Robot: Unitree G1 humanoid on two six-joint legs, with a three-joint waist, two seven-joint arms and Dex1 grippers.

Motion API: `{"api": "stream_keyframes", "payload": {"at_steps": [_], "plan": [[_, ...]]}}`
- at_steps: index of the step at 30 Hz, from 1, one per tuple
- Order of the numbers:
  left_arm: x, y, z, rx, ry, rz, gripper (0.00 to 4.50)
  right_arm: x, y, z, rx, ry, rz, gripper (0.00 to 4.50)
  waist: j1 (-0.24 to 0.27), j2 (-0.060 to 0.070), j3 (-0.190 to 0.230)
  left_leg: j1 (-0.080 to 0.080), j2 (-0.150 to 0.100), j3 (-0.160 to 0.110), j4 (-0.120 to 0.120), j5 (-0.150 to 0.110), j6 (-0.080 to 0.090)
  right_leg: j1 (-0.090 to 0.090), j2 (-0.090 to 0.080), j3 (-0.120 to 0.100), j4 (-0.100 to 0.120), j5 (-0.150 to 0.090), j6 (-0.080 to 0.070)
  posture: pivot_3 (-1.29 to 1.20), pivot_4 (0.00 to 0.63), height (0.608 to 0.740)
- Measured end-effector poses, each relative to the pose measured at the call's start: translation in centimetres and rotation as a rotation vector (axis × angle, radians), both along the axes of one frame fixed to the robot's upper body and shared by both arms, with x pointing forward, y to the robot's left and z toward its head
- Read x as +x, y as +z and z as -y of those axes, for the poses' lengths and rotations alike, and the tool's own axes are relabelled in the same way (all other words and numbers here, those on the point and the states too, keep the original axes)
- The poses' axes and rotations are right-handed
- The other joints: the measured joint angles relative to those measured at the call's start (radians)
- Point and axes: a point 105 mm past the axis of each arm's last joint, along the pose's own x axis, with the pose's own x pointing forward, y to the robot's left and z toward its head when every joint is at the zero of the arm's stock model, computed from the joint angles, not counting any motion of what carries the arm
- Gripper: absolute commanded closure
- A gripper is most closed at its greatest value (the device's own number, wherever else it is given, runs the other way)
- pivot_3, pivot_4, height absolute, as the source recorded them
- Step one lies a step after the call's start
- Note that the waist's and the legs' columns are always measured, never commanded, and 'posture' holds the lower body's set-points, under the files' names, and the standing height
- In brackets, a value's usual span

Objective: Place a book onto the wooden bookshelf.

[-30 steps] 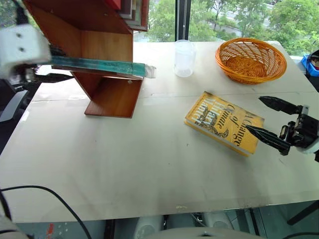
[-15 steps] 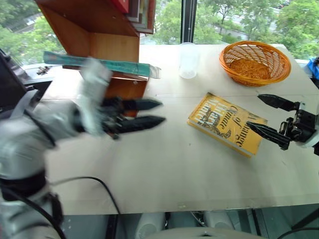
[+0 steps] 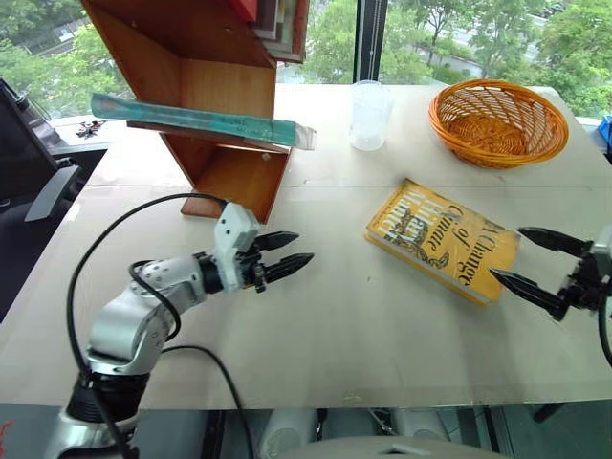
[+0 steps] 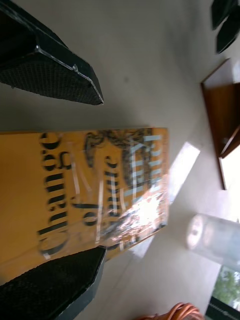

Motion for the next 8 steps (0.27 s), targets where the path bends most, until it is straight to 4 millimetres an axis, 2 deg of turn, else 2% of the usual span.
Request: {"api": "stream_keyframes", "payload": {"at_steps": [2,4,8], "plan": [[-0.1,-0.1,-1.6,0.02,0.04,-0.01,1.63,-1.1,-0.6,1.5,-0.028,-0.049,-0.042,0.0,0.0,0.0,0.0,0.0,0.0,0.0,0.0,0.0,0.001,0.0,0.0,0.0,0.0,0.0,0.0,0.0,0.15,0.74],[-0.4,0.0,-2.2,0.033,0.048,-0.004,1.63,-2.0,-0.8,2.7,-0.056,-0.092,-0.061,0.0,-0.002,0.001,0.0,0.001,0.0,0.0,0.0,-0.001,0.002,0.001,-0.001,0.0,0.0,0.0,0.0,0.0,0.15,0.74],[-1.0,-0.5,-2.3,0.034,0.038,-0.022,1.63,-2.5,-1.0,3.6,-0.079,-0.121,-0.068,0.0,-0.006,0.001,-0.001,0.003,0.0,0.0,0.0,-0.001,0.002,0.002,-0.001,0.0,0.0,-0.001,-0.001,0.0,0.15,0.74]]}}
